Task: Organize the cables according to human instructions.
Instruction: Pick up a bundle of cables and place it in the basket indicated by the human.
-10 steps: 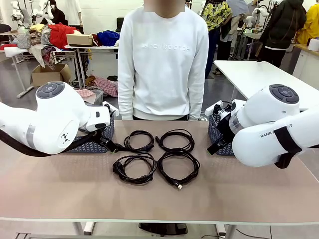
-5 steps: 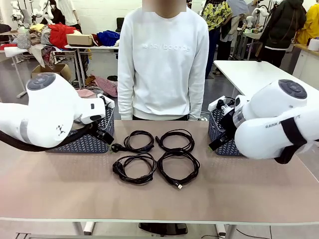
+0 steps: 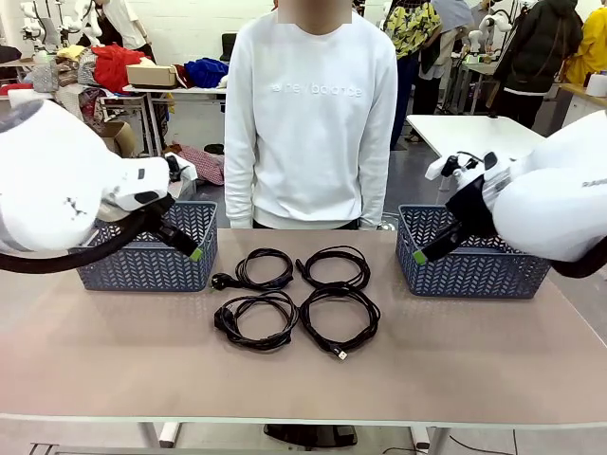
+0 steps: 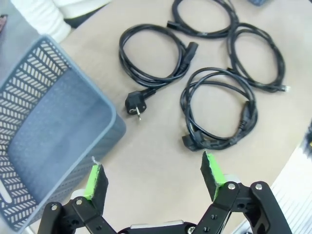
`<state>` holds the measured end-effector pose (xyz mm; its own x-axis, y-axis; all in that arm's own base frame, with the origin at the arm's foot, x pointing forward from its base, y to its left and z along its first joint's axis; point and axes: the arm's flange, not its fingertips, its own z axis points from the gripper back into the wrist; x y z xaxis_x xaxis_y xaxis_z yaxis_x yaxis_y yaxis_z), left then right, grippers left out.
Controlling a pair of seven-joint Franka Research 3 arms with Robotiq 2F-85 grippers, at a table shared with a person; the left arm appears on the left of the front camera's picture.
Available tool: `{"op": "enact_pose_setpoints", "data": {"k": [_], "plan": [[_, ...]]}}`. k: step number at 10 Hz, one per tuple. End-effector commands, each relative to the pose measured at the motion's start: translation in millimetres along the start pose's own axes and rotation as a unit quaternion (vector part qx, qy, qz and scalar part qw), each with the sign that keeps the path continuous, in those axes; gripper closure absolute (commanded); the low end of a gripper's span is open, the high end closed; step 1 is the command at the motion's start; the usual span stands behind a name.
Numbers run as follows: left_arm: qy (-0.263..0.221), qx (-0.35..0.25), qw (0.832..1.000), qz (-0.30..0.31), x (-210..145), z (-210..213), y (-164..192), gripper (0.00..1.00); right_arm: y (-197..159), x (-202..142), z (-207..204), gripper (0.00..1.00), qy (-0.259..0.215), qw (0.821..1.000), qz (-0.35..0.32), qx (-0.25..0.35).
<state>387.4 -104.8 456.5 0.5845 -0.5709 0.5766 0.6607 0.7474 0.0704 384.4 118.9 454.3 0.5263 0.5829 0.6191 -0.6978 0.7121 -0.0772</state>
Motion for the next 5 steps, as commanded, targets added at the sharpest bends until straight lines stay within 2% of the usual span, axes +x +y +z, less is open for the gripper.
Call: {"op": "enact_pose_setpoints", "data": {"k": [1, 5], "plan": [[-0.012, -0.037, 0.999, -0.02, -22.0, 22.4, 10.0, 0.0, -0.2, -26.4, 13.6, 0.0, -0.029, 0.999, 0.02, 0.035], [-0.036, -0.077, 0.996, -0.031, -30.1, 57.6, 42.0, 0.0, -13.0, -47.3, 45.4, 0.0, -0.067, 0.996, 0.036, 0.054]]}}
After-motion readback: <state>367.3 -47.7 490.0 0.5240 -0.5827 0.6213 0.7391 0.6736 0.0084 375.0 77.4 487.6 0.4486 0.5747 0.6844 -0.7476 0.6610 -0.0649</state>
